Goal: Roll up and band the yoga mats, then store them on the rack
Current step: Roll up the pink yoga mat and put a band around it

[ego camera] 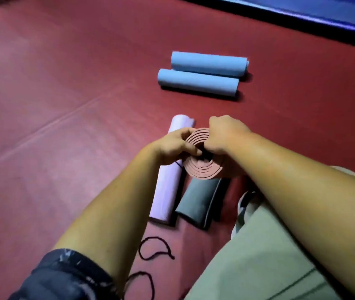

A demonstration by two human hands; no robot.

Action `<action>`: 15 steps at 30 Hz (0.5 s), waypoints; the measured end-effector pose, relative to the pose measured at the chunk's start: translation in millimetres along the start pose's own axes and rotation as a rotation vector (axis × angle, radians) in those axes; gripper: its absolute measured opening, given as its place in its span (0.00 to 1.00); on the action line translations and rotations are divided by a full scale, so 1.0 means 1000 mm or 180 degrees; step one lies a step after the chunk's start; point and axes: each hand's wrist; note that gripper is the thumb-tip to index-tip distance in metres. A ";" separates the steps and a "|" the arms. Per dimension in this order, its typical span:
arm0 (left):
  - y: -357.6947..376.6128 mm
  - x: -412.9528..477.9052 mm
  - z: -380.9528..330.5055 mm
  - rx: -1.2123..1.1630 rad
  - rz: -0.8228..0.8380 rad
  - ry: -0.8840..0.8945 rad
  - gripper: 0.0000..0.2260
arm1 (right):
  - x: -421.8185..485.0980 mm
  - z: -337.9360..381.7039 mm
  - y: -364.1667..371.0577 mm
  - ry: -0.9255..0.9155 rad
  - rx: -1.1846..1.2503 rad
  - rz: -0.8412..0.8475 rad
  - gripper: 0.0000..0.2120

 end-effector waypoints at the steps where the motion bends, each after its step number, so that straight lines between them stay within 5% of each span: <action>1: -0.012 -0.009 0.014 -0.0047 0.0053 -0.0093 0.25 | 0.004 0.019 0.008 -0.0027 -0.0115 0.0230 0.31; 3: -0.032 -0.025 0.043 -0.0109 0.0086 -0.0267 0.27 | 0.009 0.053 0.025 -0.0071 -0.0404 0.0663 0.40; 6: -0.051 -0.042 0.086 -0.0391 0.0066 -0.0437 0.28 | 0.007 0.089 0.055 -0.0241 -0.0668 0.0989 0.30; 11: -0.071 -0.070 0.160 -0.1291 0.0131 -0.0460 0.28 | 0.002 0.117 0.118 -0.0473 -0.0707 0.0799 0.31; 15: -0.086 -0.087 0.230 -0.2468 -0.0643 -0.0665 0.26 | 0.000 0.123 0.159 -0.0664 -0.0882 0.0612 0.35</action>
Point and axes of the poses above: each hand's wrist, its own x-axis towards the middle knuckle, its own y-axis out of the palm, z = x × y, and after that the axes turned 2 degrees about -y, right-handed
